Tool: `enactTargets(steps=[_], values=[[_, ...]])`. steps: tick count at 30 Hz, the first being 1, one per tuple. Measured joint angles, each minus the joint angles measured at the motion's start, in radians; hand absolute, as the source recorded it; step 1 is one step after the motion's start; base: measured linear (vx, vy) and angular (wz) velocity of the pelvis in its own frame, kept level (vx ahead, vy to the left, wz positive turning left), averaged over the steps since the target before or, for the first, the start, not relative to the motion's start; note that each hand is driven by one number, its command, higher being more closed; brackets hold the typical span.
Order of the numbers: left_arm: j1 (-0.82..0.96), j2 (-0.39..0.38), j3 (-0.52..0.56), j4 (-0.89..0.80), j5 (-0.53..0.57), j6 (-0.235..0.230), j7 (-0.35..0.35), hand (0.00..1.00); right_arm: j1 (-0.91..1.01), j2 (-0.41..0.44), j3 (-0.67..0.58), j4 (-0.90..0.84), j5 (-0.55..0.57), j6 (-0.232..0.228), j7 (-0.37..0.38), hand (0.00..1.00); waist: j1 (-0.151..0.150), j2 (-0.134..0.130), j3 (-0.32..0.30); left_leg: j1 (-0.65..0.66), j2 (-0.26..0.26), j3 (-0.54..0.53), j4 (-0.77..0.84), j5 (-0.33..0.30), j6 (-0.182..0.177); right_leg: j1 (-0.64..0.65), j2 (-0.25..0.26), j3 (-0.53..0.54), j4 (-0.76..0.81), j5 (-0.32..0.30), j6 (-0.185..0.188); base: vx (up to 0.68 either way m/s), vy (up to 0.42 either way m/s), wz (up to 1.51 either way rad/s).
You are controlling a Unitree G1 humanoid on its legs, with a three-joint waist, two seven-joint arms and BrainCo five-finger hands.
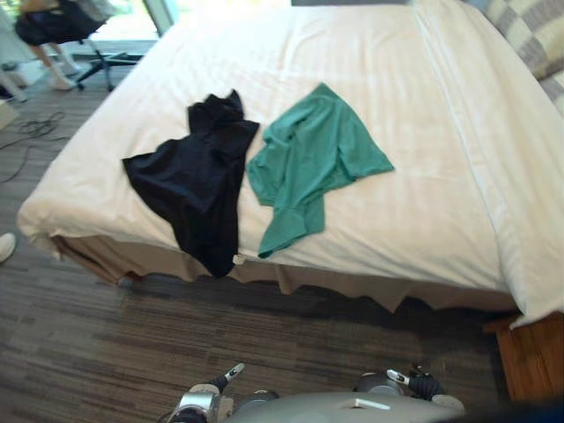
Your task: Tidy the bed and pick cloth on bed and put in laundry
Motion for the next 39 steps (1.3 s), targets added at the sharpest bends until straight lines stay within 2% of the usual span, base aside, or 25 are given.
enactTargets(steps=[4,8,10,11,12,14,16,17,18,20,21,22,23,26,28,29,30,32,33,34,35,36,37,38,39], values=[[0.064,0.007,0.003,0.001,0.022,-0.095,-0.030,0.00,0.000,0.006,0.012,-0.003,-0.003,0.004,0.001,0.00,0.010,-0.016,-0.002,0.054,-0.007,0.032,-0.056,0.021,-0.016,0.039,0.006,0.004,-0.047,0.008,0.004,0.00,0.006,-0.13],[0.092,0.002,0.023,0.001,0.038,-0.141,-0.047,0.00,0.001,-0.001,0.047,-0.013,-0.004,0.013,0.010,0.00,0.013,-0.015,-0.008,0.078,-0.011,0.077,-0.063,0.047,-0.012,0.069,0.009,0.010,-0.107,0.048,0.007,-0.03,-0.006,-0.26],[0.094,0.006,0.042,0.001,-0.004,-0.162,-0.041,0.00,-0.003,-0.004,0.073,-0.014,-0.014,0.014,0.029,0.00,0.025,-0.026,-0.006,0.052,-0.008,0.093,0.006,0.032,-0.015,0.066,-0.003,0.011,-0.113,0.048,0.007,-0.06,-0.045,-0.33],[0.093,0.009,0.067,-0.001,-0.063,-0.174,-0.026,0.00,-0.003,-0.002,0.091,-0.020,-0.018,0.014,0.039,0.00,0.030,-0.039,0.002,-0.005,0.018,0.091,0.149,-0.001,-0.010,0.068,-0.015,0.011,-0.115,0.048,0.007,-0.10,-0.108,-0.20],[0.096,0.005,0.092,-0.006,-0.162,-0.189,-0.008,0.00,-0.003,-0.012,0.113,-0.033,-0.027,0.019,0.044,0.00,0.038,-0.033,0.005,-0.091,0.075,0.079,0.359,-0.039,0.003,0.072,-0.009,0.010,-0.115,0.049,0.008,-0.11,-0.116,-0.20],[0.106,-0.029,0.152,-0.027,-0.334,-0.197,0.008,0.00,0.002,-0.041,0.167,-0.061,-0.045,0.035,0.050,0.00,0.044,-0.006,0.019,-0.202,0.167,0.032,0.635,-0.036,0.019,0.082,0.015,0.010,-0.115,0.026,-0.015,-0.16,-0.059,-0.48],[0.126,-0.046,0.191,-0.034,-0.399,-0.200,0.015,0.00,-0.008,-0.063,0.218,-0.067,-0.054,0.049,0.060,0.00,0.065,0.005,0.021,-0.259,0.201,-0.017,0.782,-0.024,0.018,0.089,0.022,0.035,-0.115,-0.031,-0.015,-0.11,0.026,-0.63],[0.137,-0.057,0.209,-0.035,-0.394,-0.199,0.007,0.00,-0.013,-0.068,0.219,-0.075,-0.052,0.053,0.067,0.00,0.063,0.007,0.020,-0.258,0.203,-0.032,0.785,-0.080,0.020,0.088,0.028,0.053,-0.109,-0.039,-0.016,-0.06,0.083,-0.32],[0.139,-0.061,0.223,-0.035,-0.385,-0.198,0.000,0.00,-0.013,-0.068,0.219,-0.079,-0.052,0.058,0.069,0.00,0.061,0.008,0.017,-0.252,0.196,-0.031,0.757,-0.104,0.021,0.089,0.028,0.065,-0.108,-0.045,-0.022,-0.07,0.138,-0.32],[0.151,-0.066,0.248,-0.038,-0.305,-0.202,-0.036,0.00,-0.025,-0.069,0.218,-0.074,-0.053,0.068,0.079,0.00,0.064,0.001,0.019,-0.241,0.152,-0.031,0.552,-0.183,0.023,0.061,0.000,0.130,-0.095,-0.046,-0.007,-0.05,0.218,-0.59],[0.157,-0.079,0.256,-0.037,-0.265,-0.203,-0.050,0.00,-0.031,-0.077,0.216,-0.065,-0.053,0.067,0.088,0.00,0.066,0.009,0.016,-0.207,0.132,-0.033,0.373,-0.164,0.007,0.034,-0.014,0.168,-0.073,-0.054,0.021,-0.07,0.260,-0.84],[0.172,-0.092,0.260,-0.031,-0.247,-0.205,-0.057,0.00,-0.032,-0.087,0.214,-0.058,-0.053,0.066,0.094,0.00,0.067,0.025,0.015,-0.189,0.133,-0.028,0.319,-0.114,-0.028,0.031,-0.013,0.180,-0.065,-0.057,0.040,-0.03,0.307,-0.85],[0.176,-0.083,0.258,-0.016,-0.232,-0.206,-0.066,0.00,-0.033,-0.083,0.203,-0.037,-0.051,0.066,0.094,0.00,0.065,0.033,0.010,-0.162,0.107,0.002,0.301,-0.114,-0.021,0.038,-0.035,0.206,-0.068,-0.054,0.055,0.07,0.303,-0.59],[0.180,-0.057,0.246,0.001,-0.213,-0.205,-0.064,0.00,-0.021,-0.048,0.149,-0.030,-0.052,0.049,0.095,0.00,0.051,-0.002,-0.017,-0.105,0.018,0.059,0.211,-0.120,-0.013,0.047,-0.109,0.198,-0.089,-0.027,0.075,0.12,0.223,-0.35],[0.178,-0.036,0.191,0.009,-0.201,-0.198,-0.065,0.00,-0.013,-0.039,0.130,-0.014,-0.052,0.043,0.092,0.00,0.049,-0.010,-0.034,-0.084,-0.023,0.057,0.161,-0.121,-0.011,0.050,-0.132,0.190,-0.105,-0.002,0.083,0.13,0.165,-0.17],[0.170,-0.031,0.166,0.025,-0.179,-0.195,-0.064,0.00,-0.003,-0.035,0.112,-0.008,-0.052,0.036,0.089,0.00,0.051,-0.018,-0.046,-0.060,-0.040,0.049,0.114,-0.121,-0.011,0.029,-0.135,0.167,-0.065,0.020,0.075,0.16,0.151,-0.21],[0.165,-0.031,0.155,0.030,-0.175,-0.193,-0.063,0.00,-0.002,-0.038,0.104,-0.004,-0.050,0.034,0.086,0.00,0.057,-0.008,-0.048,-0.041,-0.047,0.045,0.087,-0.121,-0.011,0.002,-0.133,0.159,-0.015,0.026,0.066,0.20,0.199,-0.32],[0.156,-0.024,0.109,0.045,-0.166,-0.186,-0.062,0.00,-0.006,-0.043,0.079,-0.013,-0.016,0.020,0.063,0.00,0.058,0.005,-0.042,0.020,-0.078,0.008,0.013,-0.097,-0.002,-0.134,-0.139,0.140,0.277,0.076,0.041,0.19,0.190,-0.19],[0.144,-0.010,0.085,0.047,-0.169,-0.184,-0.063,0.00,-0.008,-0.032,0.070,-0.016,0.007,0.005,0.042,0.00,0.043,0.007,-0.035,0.059,-0.084,-0.009,0.002,-0.091,0.020,-0.199,-0.156,0.141,0.439,0.094,0.044,0.17,0.077,0.13],[0.143,0.000,0.069,0.047,-0.170,-0.184,-0.063,0.00,-0.011,-0.033,0.067,-0.018,0.009,-0.002,0.032,0.00,0.028,-0.002,-0.034,0.073,-0.084,-0.020,0.007,-0.098,0.028,-0.212,-0.155,0.136,0.487,0.060,0.048,0.26,0.007,0.49],[0.133,0.008,0.048,0.049,-0.171,-0.185,-0.064,0.00,-0.010,-0.027,0.068,-0.018,0.015,-0.011,0.024,0.00,0.009,-0.003,-0.032,0.104,-0.068,-0.042,0.008,-0.102,0.029,-0.227,-0.135,0.099,0.513,-0.018,0.037,0.37,-0.100,0.63],[0.115,0.005,0.037,0.050,-0.189,-0.186,-0.064,0.00,-0.012,-0.032,0.068,-0.021,0.022,-0.012,0.024,0.00,0.004,0.010,-0.027,0.116,-0.037,-0.060,0.007,-0.102,0.029,-0.259,-0.079,0.066,0.485,-0.062,0.010,0.37,-0.118,0.60],[0.107,0.003,0.038,0.050,-0.203,-0.186,-0.064,0.00,-0.009,-0.035,0.069,-0.022,0.028,-0.013,0.024,0.00,0.004,0.017,-0.022,0.120,-0.019,-0.065,0.009,-0.100,0.027,-0.272,-0.048,0.054,0.440,-0.068,0.001,0.35,-0.148,0.48],[0.104,0.008,0.039,0.050,-0.209,-0.184,-0.065,0.00,-0.005,-0.025,0.082,-0.031,0.028,-0.013,0.024,0.00,0.005,0.013,-0.022,0.120,-0.006,-0.083,0.018,-0.099,0.019,-0.271,-0.003,0.050,0.269,-0.019,0.000,0.16,-0.085,0.38],[0.105,0.019,0.040,0.049,-0.210,-0.183,-0.066,0.00,-0.003,-0.015,0.088,-0.032,0.028,-0.013,0.025,0.00,0.005,-0.009,-0.024,0.123,-0.017,-0.089,0.018,-0.098,0.012,-0.260,0.001,0.054,0.163,0.069,-0.006,0.30,-0.146,0.39]])
